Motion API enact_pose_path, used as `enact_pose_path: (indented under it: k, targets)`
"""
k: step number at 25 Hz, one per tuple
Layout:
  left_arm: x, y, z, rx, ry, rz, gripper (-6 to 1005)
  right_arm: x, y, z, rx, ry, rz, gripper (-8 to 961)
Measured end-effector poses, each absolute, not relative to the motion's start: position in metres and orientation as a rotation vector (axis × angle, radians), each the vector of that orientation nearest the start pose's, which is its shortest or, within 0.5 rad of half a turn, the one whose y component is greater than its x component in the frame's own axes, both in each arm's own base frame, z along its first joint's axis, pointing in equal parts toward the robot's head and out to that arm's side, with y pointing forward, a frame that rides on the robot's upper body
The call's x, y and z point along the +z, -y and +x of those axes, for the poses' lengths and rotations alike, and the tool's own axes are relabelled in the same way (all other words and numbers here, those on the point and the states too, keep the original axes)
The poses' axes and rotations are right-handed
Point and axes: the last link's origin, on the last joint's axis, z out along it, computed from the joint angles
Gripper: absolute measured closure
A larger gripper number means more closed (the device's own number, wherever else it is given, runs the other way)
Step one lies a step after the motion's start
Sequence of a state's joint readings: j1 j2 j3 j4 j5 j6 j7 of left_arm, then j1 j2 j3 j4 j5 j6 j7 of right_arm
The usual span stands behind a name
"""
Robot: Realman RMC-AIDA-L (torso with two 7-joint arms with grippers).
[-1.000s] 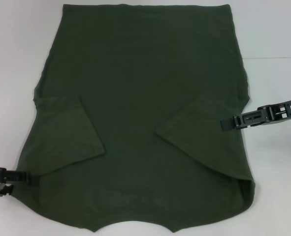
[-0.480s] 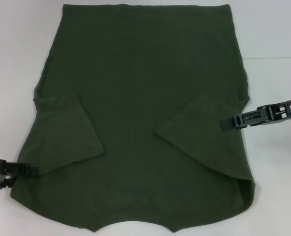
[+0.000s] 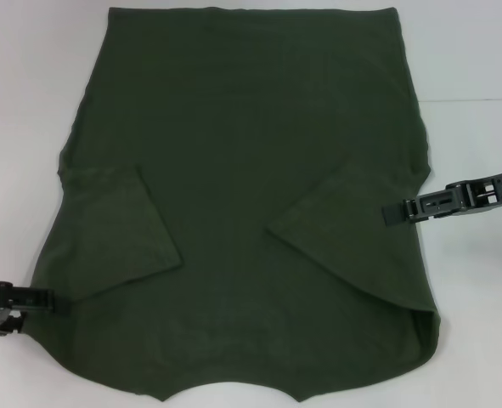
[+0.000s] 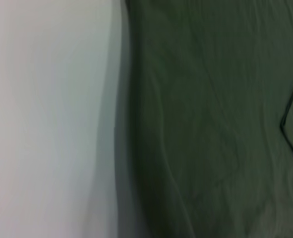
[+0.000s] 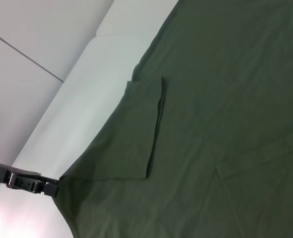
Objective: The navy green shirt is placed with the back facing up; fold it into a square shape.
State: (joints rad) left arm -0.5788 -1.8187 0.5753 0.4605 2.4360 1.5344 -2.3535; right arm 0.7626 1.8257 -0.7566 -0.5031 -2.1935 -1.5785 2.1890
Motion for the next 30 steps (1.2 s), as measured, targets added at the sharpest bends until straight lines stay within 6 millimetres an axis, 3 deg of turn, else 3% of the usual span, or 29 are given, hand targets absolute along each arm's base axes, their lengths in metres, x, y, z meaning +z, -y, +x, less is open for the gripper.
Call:
enact_pose_path:
  k: [9,22,30]
  targets:
    - [0.066,-0.3228,-0.3518,-0.216,2.026,-2.137,139,0.0607,-0.3855,0.2522,0.337,-1.544,-2.605,101]
    - [0.0679,-0.3242,-0.3549,-0.213,2.017,-2.115,475,0.0602,-0.3854,0.252,0.336,-1.541,-2.608,110]
    - [0.0678,-0.3244,-0.3554,-0.212,2.011,-2.115,526,0.0595,-0.3857,0.2517,0.335,-1.539,-2.608,115]
